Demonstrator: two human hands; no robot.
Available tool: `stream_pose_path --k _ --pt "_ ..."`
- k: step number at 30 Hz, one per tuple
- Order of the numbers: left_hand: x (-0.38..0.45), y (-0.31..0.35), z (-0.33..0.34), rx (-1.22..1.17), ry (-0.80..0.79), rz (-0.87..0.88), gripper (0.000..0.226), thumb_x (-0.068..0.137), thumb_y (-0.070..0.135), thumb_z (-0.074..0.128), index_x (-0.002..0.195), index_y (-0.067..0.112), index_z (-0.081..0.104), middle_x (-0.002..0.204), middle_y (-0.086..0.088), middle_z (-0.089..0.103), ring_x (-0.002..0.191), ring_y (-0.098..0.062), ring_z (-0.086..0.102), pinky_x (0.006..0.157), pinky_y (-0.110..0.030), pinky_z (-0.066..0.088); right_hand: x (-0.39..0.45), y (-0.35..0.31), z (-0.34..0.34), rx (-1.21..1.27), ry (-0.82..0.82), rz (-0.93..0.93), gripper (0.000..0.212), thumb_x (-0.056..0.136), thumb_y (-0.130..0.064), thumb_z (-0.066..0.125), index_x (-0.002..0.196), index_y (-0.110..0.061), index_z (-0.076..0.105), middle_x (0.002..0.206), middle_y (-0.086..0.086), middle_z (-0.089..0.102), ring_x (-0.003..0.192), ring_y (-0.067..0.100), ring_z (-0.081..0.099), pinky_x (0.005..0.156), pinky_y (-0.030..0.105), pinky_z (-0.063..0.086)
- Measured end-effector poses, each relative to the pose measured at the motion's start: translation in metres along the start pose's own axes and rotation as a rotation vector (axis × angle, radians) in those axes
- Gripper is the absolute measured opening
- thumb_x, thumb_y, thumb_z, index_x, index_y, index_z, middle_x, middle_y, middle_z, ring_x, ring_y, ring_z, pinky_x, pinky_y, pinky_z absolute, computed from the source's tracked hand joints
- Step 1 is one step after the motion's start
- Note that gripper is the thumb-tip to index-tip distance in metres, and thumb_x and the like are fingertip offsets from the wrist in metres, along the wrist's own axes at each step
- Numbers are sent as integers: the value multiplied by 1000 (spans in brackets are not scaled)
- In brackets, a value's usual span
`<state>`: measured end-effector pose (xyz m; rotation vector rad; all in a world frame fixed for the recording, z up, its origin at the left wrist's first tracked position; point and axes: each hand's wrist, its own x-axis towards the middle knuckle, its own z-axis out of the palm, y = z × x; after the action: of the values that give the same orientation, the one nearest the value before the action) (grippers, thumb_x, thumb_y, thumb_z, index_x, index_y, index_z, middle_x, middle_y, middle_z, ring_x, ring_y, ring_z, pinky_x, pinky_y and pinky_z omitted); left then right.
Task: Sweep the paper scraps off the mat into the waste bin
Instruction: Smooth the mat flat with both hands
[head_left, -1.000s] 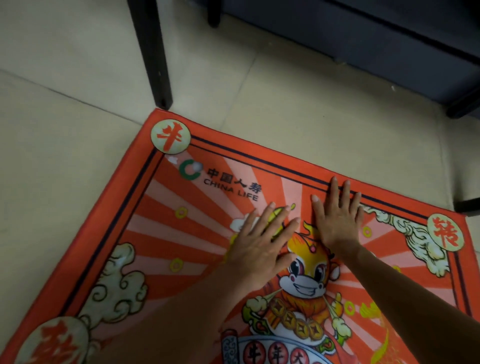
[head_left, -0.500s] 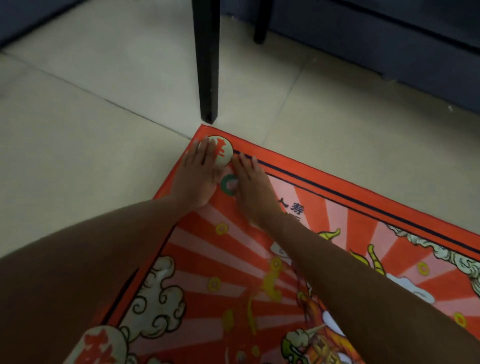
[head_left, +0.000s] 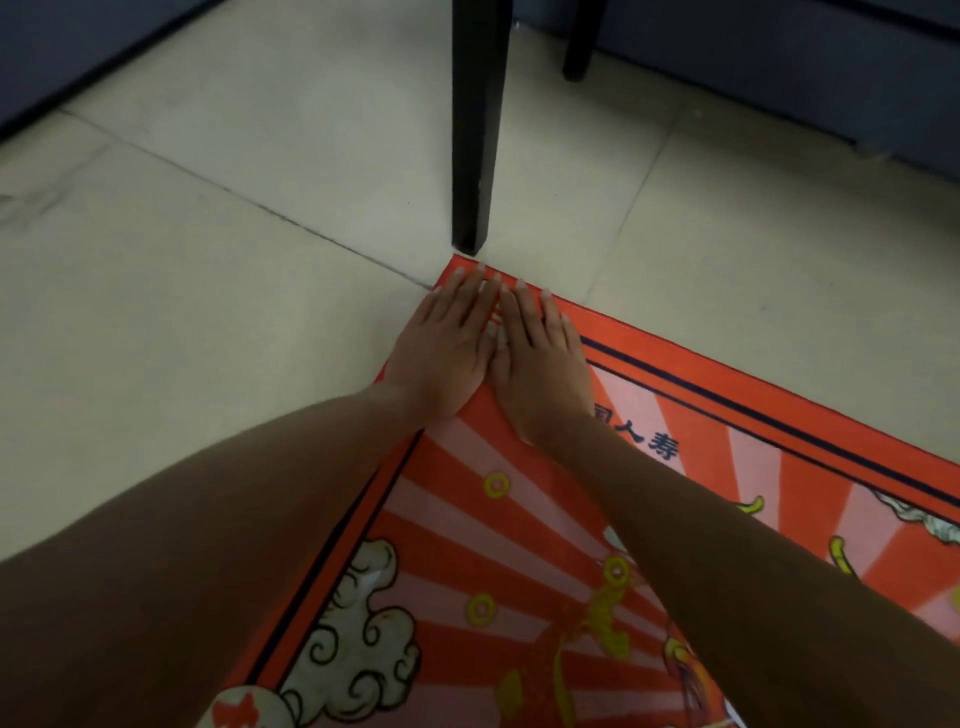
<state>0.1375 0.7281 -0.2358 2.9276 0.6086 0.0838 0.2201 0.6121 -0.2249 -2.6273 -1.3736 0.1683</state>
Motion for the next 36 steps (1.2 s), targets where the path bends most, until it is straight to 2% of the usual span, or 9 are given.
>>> stream_pose_path --k 6,11,18,36 --pt "4 -4 -1 2 20 24 68 97 46 -3 156 13 5 165 -4 3 151 -17 -5 123 -33 -2 1 0 1 -60 1 -8 59 102 -40 9 154 -18 -7 161 1 -10 147 18 -13 121 36 0" --pt "6 1 -4 -59 45 -43 53 107 35 18 156 18 5 164 2 2 150 -12 -5 118 -25 -9 1 1 1 -61 5 -22 59 103 -42 9 154 -18 -8 161 1 -10 147 18 -14 121 37 0" --pt "10 -3 0 -17 18 -16 69 95 45 -5 157 17 4 165 0 1 151 -16 -6 123 -35 2 1 0 1 -67 14 -22 60 102 -42 6 154 -17 -8 161 1 -10 147 18 -14 121 37 1" --pt "15 -7 -1 -16 3 18 68 96 46 -3 157 16 5 165 -1 2 151 -16 -4 121 -31 -2 4 1 3 -57 13 -7 60 101 -43 3 154 -17 -8 161 1 -12 147 18 -15 121 39 2"
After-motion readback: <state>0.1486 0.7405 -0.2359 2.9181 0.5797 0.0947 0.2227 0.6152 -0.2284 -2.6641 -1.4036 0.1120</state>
